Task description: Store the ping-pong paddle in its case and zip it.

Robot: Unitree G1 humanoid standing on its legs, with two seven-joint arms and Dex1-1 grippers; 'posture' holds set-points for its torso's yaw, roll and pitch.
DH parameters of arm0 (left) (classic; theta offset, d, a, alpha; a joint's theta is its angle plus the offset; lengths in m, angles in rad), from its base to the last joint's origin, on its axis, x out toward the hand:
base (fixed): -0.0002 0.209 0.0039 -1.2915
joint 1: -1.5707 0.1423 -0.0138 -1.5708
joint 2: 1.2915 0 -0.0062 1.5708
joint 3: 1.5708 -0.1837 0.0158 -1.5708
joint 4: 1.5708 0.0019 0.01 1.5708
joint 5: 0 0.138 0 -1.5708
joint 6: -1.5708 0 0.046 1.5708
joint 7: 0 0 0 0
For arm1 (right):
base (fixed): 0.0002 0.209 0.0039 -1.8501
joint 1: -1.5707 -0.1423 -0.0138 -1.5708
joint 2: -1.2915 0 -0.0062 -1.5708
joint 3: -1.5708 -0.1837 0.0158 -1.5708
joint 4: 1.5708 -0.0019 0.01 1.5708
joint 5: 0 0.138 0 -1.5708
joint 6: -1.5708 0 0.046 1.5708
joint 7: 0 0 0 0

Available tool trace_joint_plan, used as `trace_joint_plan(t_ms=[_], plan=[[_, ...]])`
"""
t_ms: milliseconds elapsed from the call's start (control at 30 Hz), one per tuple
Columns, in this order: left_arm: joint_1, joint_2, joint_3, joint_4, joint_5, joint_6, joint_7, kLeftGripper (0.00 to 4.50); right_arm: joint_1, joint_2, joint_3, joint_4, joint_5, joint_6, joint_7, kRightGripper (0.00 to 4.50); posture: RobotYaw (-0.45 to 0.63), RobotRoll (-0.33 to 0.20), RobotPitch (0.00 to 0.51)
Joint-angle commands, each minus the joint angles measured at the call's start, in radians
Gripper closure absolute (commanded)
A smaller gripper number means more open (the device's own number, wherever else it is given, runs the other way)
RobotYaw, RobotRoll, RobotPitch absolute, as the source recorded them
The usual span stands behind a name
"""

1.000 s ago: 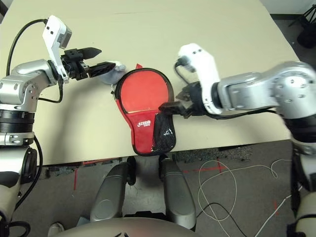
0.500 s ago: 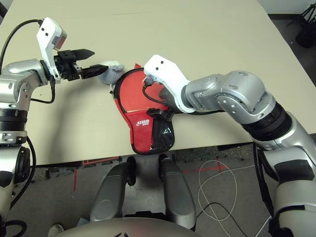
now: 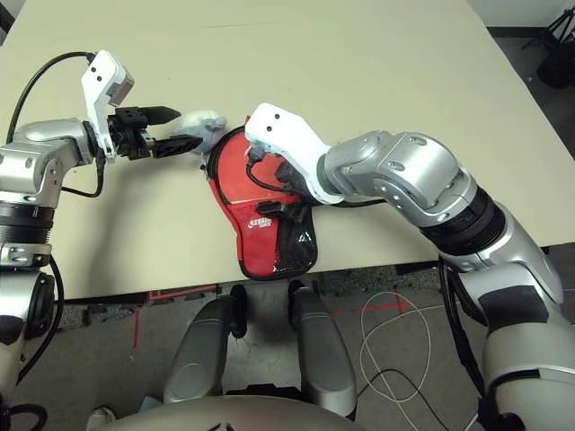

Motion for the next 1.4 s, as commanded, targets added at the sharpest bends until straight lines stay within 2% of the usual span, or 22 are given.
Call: trace_joint_plan(t_ms=[33, 333, 567, 667, 867, 1000, 1067, 1233, 1400], plan=[[0.002, -0.018, -0.037, 0.037, 0.041, -0.037, -0.006, 0.00, 0.011, -0.002, 0.028, -0.011, -0.047, -0.011, 0.035, 0.03, 0.03, 0.000, 0.264], [-0.107, -0.070, -0.092, 0.256, 0.202, -0.288, 0.059, 0.00, 0.020, 0.016, 0.041, 0.012, -0.132, -0.036, 0.095, 0.03, 0.04, 0.000, 0.262], [-0.174, -0.108, -0.109, 0.388, 0.247, -0.380, 0.020, 0.00, 0.022, 0.032, 0.045, 0.025, -0.177, -0.051, 0.129, 0.03, 0.04, 0.000, 0.265], [-0.191, -0.118, -0.116, 0.419, 0.255, -0.393, -0.012, 0.64, 0.022, 0.036, 0.048, 0.027, -0.191, -0.053, 0.143, 0.00, 0.04, 0.000, 0.267], [-0.213, -0.122, -0.142, 0.449, 0.281, -0.427, -0.078, 2.83, 0.022, 0.036, 0.056, 0.032, -0.220, -0.059, 0.172, 0.00, 0.04, 0.000, 0.274], [-0.261, -0.140, -0.148, 0.520, 0.314, -0.496, -0.050, 4.02, 0.024, 0.038, 0.064, 0.038, -0.237, -0.065, 0.190, 0.00, 0.04, 0.000, 0.282], [-0.296, -0.158, -0.150, 0.581, 0.338, -0.546, -0.017, 4.19, 0.027, 0.039, 0.068, 0.041, -0.246, -0.067, 0.198, 0.00, 0.04, 0.000, 0.285], [-0.396, -0.235, -0.148, 0.751, 0.392, -0.656, 0.101, 4.19, 0.034, 0.044, 0.077, 0.044, -0.262, -0.070, 0.216, 0.00, 0.05, 0.000, 0.293], [-0.496, -0.334, -0.142, 0.892, 0.444, -0.711, 0.285, 4.19, 0.041, 0.053, 0.084, 0.049, -0.278, -0.077, 0.230, 0.00, 0.05, 0.000, 0.301]])
